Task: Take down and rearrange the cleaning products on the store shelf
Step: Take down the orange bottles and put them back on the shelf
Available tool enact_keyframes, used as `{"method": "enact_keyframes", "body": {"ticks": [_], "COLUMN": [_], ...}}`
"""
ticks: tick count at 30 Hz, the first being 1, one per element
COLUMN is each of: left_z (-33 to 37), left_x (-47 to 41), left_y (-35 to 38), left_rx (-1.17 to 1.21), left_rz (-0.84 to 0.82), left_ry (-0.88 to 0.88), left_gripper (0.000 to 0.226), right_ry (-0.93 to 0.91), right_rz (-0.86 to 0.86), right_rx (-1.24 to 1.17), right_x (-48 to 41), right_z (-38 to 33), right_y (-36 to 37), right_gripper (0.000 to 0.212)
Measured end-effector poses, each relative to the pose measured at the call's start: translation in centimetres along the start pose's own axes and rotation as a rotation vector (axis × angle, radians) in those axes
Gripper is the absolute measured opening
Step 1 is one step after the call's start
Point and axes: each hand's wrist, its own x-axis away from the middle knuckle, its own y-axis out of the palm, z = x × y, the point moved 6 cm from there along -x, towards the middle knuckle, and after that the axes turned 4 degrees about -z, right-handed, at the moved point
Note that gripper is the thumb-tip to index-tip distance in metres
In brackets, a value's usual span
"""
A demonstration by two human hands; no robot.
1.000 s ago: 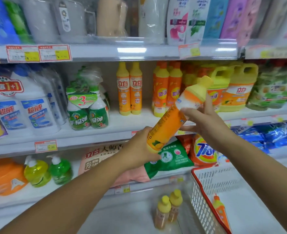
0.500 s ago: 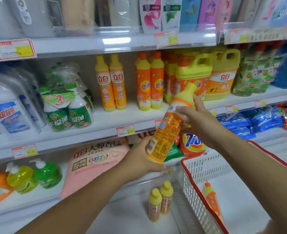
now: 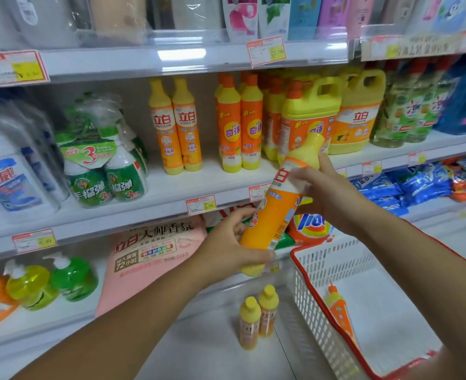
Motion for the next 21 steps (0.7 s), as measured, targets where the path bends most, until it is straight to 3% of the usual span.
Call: {"method": "enact_keyframes", "body": {"ticks": [2,6,14,17,21], "left_z": [0.6,0.4,1.3,0.7,-3.2], "left_x": [0.3,0.4,0.7,0.5,1.6], "left_y": [-0.4,-0.4,-0.1,-0.7,-1.7], "left_rx": [-0.102,-0.237,-0.056,-0.063,-0.127], "left_rz": [0.06,0.066,0.016,0.055,0.035], "left_ry": [0.034,0.05,0.053,0.044,-0.052], "left_gripper": [0.077,0.082,0.054,0.049,0.053], "right_ry": [0.01,0.004,-0.031,-0.008,0.143], "right_rz": [0.041,0.051,0.027,-0.044,-0.279], "right_rx": [0.123,0.11,0.098,0.169,0.488], "right_x": [0.2,0.5,1.3,1.6,1.9], "right_z": [0.0,0.3,0.8,1.6,4.5], "right_y": [-0.2,-0.1,2.0,3.5,4.3], "right_gripper": [0.04,0.052,0.064,0.062,0.059]}}
